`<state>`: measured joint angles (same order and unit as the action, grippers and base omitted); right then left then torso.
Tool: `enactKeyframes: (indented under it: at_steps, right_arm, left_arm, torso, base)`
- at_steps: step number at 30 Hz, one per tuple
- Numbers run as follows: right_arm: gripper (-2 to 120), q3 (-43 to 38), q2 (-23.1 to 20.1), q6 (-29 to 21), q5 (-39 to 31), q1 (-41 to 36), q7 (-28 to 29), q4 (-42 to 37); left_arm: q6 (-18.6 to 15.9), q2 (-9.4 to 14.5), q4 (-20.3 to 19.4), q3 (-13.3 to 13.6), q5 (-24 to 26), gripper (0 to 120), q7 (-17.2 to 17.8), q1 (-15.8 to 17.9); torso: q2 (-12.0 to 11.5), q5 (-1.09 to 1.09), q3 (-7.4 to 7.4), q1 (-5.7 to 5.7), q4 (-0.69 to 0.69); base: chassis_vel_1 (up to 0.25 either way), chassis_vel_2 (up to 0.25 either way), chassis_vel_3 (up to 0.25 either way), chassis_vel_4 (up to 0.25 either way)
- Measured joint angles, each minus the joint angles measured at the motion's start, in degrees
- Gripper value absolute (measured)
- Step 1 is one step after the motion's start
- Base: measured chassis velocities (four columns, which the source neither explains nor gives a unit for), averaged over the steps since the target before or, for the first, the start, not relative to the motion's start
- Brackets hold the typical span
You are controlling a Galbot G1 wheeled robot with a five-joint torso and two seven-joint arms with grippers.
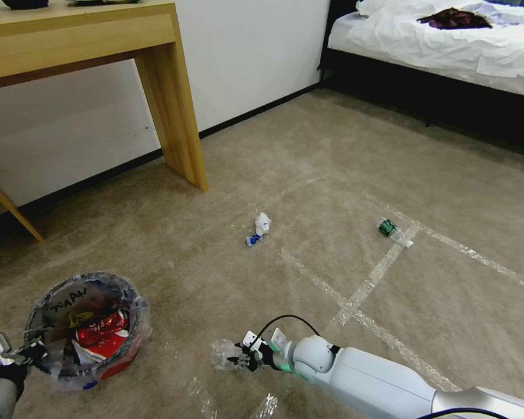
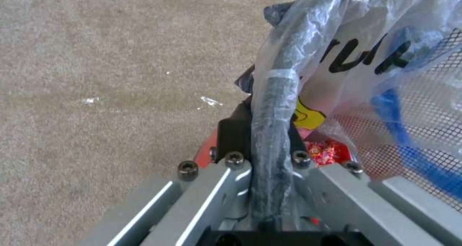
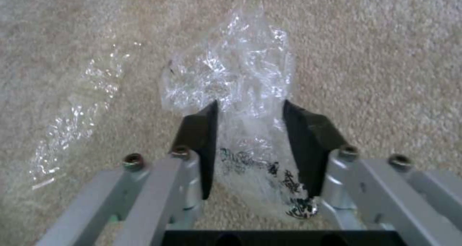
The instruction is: Pick up the trash bin and place the garbage on the floor into it.
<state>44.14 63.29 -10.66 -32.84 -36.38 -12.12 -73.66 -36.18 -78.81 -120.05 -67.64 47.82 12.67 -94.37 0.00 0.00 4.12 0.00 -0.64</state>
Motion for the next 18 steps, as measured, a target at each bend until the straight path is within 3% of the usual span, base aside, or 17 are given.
enactKeyframes:
  at_steps: [9,11,18]
  right_arm:
    - [14,-0.07,-0.66,0.19,0.03,0.08,0.20,-0.38]
    - [3,-0.10,-0.77,0.31,0.04,0.05,0.26,-0.38]
    - [0,-0.25,-1.07,0.60,0.10,-0.09,0.31,-0.57]
  left_arm:
    - [0.00,0.01,0.03,0.19,-0.10,1,0.01,0.22]
    - [0.00,-0.08,0.03,0.28,-0.16,1,0.03,0.25]
    - [-0.01,-0.10,0.03,0.30,-0.22,1,0.03,0.16]
  torso:
    - [0.00,0.00,0.00,0.00,0.00]
    - [0.00,0.00,0.00,0.00,0.00]
    - [0.00,0.00,0.00,0.00,0.00]
  base:
    - [0.000,0.000,0.000,0.000]
    - [0.000,0.000,0.000,0.000]
    - [0.000,0.000,0.000,0.000]
